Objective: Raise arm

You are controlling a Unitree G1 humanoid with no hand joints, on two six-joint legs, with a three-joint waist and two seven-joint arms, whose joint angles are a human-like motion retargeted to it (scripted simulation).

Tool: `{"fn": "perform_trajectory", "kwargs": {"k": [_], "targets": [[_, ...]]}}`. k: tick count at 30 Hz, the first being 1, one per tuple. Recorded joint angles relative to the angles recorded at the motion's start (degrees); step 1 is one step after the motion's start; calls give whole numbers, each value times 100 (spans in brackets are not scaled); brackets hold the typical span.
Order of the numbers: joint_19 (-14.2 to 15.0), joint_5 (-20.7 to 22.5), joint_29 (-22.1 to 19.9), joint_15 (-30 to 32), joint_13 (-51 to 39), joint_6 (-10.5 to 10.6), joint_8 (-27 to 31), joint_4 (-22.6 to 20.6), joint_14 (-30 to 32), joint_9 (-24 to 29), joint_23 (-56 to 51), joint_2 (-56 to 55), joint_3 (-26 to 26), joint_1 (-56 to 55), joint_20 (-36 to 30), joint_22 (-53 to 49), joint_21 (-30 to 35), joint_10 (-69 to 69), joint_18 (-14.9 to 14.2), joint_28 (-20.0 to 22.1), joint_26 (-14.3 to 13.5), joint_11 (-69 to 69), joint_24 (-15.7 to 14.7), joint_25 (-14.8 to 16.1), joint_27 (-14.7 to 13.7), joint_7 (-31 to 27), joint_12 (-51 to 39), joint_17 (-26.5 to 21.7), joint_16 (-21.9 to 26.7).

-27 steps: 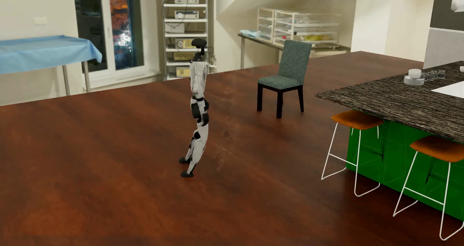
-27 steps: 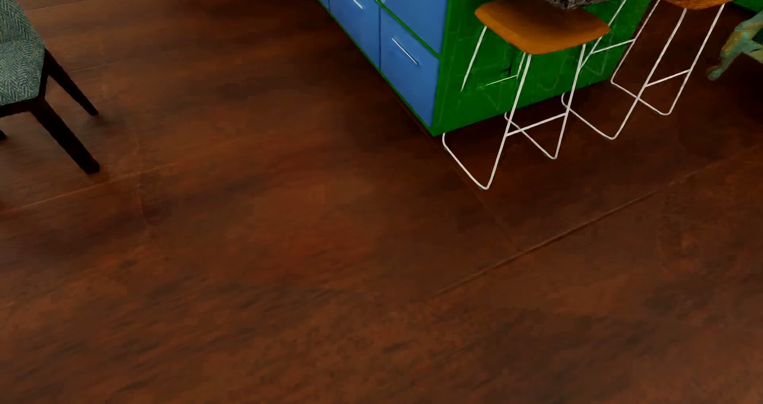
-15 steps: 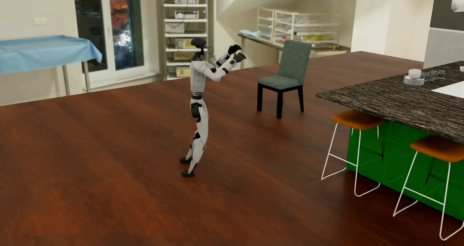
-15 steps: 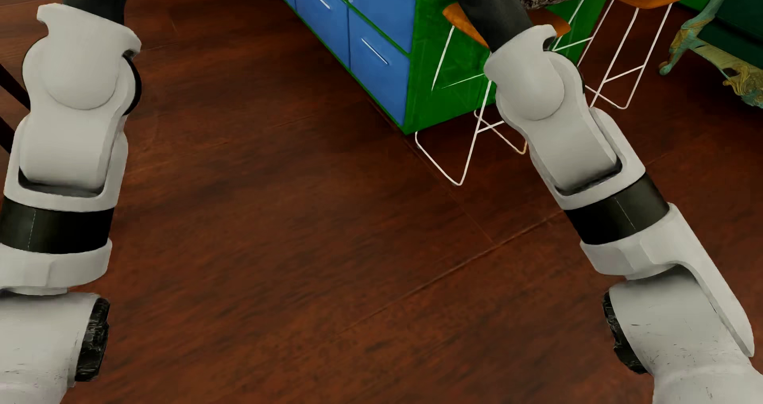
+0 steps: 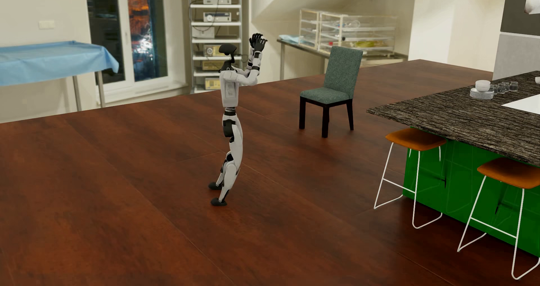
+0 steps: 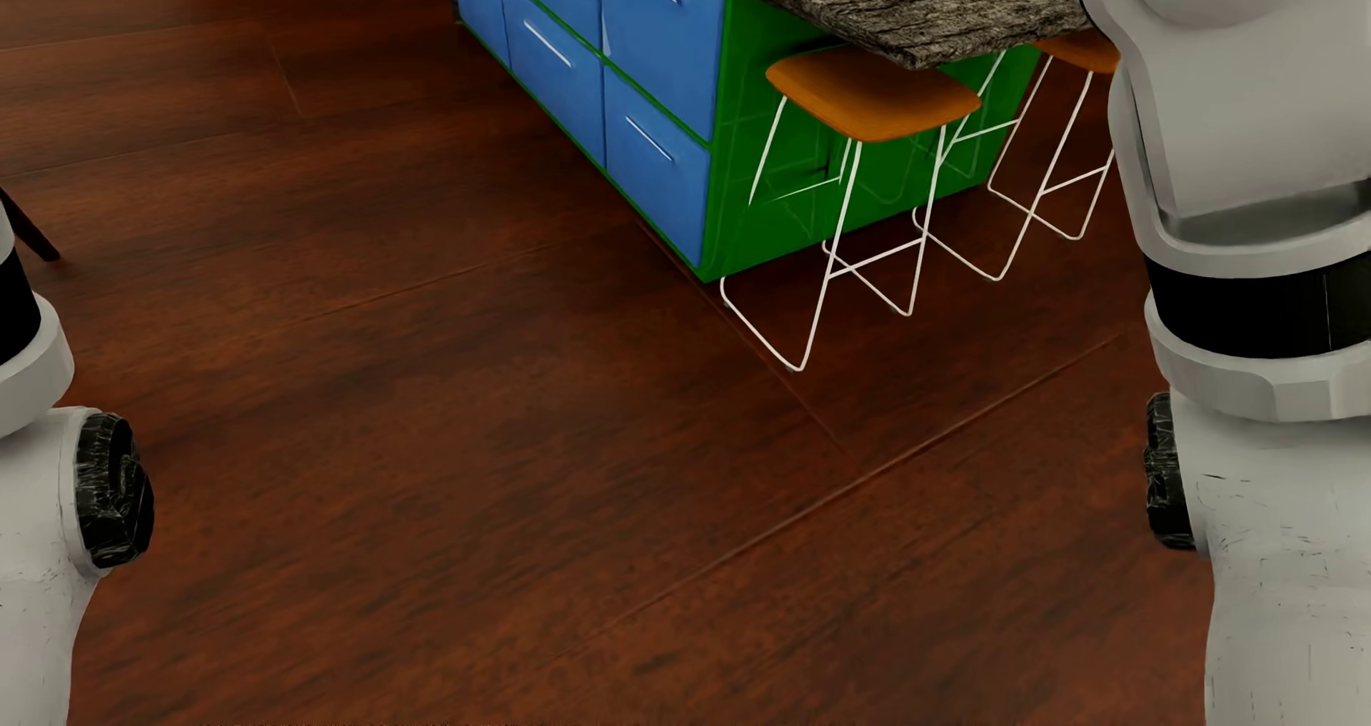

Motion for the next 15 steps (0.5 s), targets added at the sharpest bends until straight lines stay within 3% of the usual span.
{"fn": "perform_trajectory", "kwargs": {"k": [15], "targets": [[0,50,0,77,147,30,0,50,7,14,156,-67,-6,-62,-36,278,26,17,0,0,0,22,0,0,0,0,91,11,-5]]}}
